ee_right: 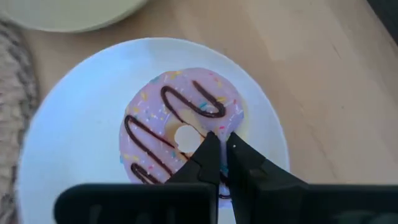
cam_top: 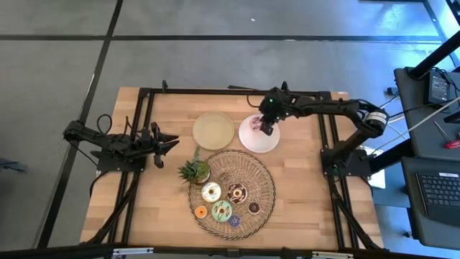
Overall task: Pick & Place donuts
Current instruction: Put the large pink donut on the white plate
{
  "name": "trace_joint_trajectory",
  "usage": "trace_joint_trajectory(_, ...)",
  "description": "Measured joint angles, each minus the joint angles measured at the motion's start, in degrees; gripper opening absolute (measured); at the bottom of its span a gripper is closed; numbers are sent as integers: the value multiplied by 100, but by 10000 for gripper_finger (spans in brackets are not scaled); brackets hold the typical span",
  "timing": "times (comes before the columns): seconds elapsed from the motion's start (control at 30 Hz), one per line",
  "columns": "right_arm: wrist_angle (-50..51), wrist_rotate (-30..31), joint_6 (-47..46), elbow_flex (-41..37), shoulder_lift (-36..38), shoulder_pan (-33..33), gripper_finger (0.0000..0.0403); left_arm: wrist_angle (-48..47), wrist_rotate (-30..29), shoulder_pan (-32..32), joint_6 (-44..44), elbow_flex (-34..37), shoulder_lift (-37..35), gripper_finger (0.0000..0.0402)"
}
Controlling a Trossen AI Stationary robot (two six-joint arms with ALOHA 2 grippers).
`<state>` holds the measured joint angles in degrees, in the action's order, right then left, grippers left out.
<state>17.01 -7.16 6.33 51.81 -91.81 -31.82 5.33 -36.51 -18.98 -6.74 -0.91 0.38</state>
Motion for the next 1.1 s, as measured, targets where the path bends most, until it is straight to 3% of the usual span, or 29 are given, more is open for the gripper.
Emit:
trace_joint_trajectory(0.6, -91, 2, 23, -17, -422, -166, 28, -1, 4, 0, -2, 2, 0, 83)
trace_joint_trajectory(0.77, -107, 4, 34, -17, -422, -166, 65, -2, 4, 1, -2, 2, 0, 79)
trace_joint_trajectory(0.93, -107, 55, 85, -17, -422, -166, 128, -1, 4, -1, -2, 1, 0, 80)
trace_joint_trajectory(1.1, -96, 979, 13, -17, -420, -166, 181, -1, 7, -1, 0, 2, -2, 81)
